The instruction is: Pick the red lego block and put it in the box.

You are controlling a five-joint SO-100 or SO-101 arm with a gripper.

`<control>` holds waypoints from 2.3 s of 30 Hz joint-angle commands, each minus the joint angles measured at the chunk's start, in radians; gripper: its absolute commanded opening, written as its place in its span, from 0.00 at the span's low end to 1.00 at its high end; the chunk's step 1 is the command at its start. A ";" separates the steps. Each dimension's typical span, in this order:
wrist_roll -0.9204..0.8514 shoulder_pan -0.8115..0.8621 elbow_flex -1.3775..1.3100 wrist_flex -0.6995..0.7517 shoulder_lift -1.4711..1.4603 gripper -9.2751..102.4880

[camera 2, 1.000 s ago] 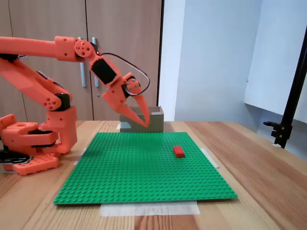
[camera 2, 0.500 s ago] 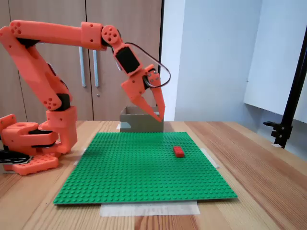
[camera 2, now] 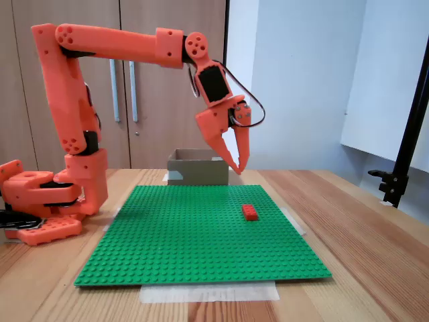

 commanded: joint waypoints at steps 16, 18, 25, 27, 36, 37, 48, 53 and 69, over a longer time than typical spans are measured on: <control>0.008 -0.003 -0.235 0.098 -0.238 0.22; 0.008 -0.003 -0.233 0.106 -0.250 0.25; 0.006 -0.002 -0.232 0.114 -0.302 0.31; 0.006 -0.005 -0.232 0.112 -0.319 0.33; 0.023 -0.015 -0.250 0.097 -0.387 0.36; 0.025 -0.017 -0.258 0.098 -0.393 0.36; 0.017 -0.021 -0.307 0.103 -0.439 0.35; 0.017 -0.015 -0.305 0.091 -0.446 0.35; 0.002 -0.011 -0.279 0.051 -0.472 0.34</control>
